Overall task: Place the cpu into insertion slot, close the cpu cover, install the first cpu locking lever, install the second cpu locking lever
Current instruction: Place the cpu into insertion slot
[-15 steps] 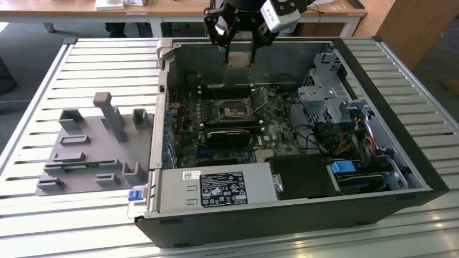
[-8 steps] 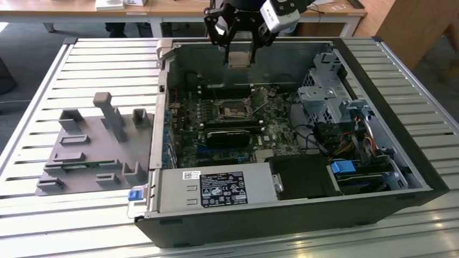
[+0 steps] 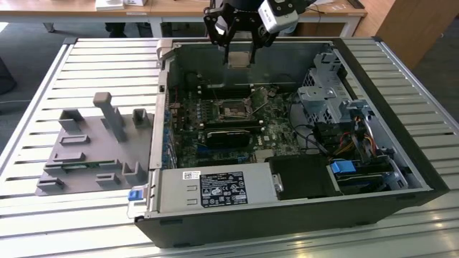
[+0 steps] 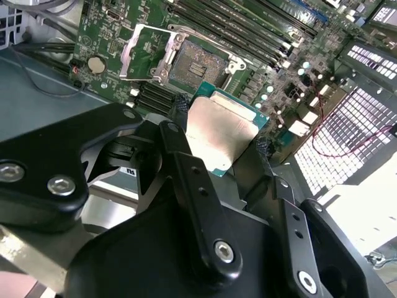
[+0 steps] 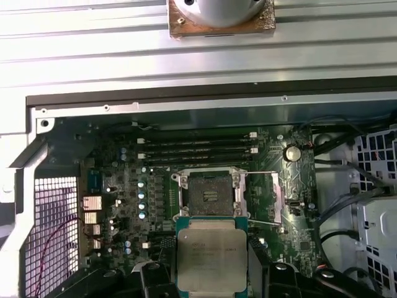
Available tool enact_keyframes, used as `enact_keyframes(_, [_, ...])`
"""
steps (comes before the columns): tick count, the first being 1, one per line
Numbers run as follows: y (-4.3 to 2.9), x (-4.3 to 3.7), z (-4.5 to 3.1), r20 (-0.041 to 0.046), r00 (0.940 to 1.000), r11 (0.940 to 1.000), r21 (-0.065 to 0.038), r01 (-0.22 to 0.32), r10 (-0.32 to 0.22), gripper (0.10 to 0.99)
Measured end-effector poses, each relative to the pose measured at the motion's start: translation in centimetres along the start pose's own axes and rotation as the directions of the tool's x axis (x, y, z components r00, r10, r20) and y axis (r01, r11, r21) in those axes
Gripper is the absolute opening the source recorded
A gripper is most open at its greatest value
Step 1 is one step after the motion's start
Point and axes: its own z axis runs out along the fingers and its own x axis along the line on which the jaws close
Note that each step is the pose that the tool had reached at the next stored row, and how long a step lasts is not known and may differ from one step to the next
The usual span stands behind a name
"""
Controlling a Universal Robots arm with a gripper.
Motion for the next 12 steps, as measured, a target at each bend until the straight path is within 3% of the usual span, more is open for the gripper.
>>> enact_keyframes(12, [-0.01, 0.07, 0.01, 0.0039, 0.9990, 0.9990, -0.001, -0.044, 0.044, 0.541])
